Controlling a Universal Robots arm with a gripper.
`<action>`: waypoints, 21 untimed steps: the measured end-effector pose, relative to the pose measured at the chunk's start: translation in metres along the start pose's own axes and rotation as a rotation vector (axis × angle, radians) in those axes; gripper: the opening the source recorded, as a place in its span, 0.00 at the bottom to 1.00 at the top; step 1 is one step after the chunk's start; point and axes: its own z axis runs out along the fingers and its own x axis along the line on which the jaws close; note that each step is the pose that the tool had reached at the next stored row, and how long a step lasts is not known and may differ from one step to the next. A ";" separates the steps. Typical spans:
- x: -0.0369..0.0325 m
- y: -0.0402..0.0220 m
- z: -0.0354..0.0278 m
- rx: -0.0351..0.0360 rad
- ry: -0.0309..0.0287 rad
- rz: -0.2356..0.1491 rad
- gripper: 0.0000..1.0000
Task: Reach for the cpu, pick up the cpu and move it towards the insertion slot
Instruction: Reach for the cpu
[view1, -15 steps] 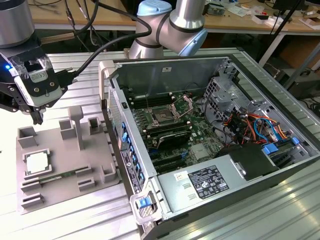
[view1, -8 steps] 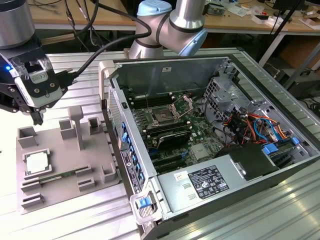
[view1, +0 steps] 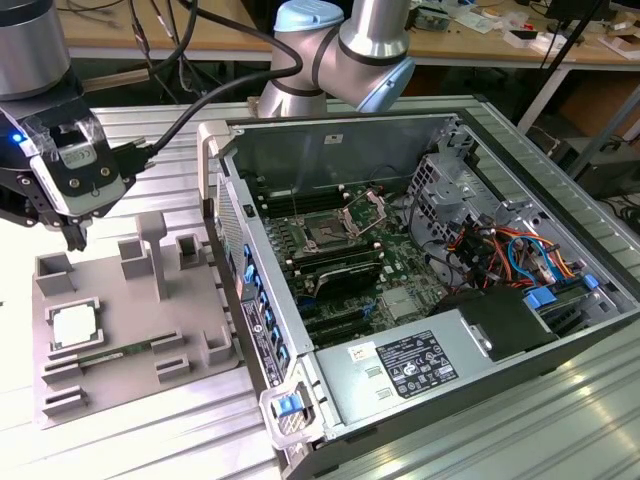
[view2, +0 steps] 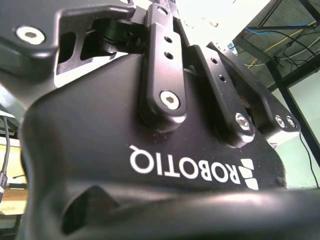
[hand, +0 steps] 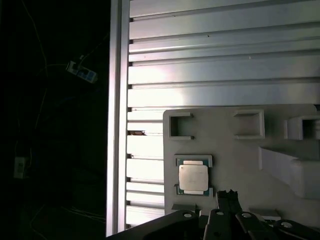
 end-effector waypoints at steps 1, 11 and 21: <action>0.0000 0.0000 0.0004 0.0000 0.0000 0.000 0.11; 0.0000 -0.0001 0.0025 0.0000 0.0000 0.000 0.11; 0.0000 -0.0002 0.0048 0.0000 0.0000 0.000 0.11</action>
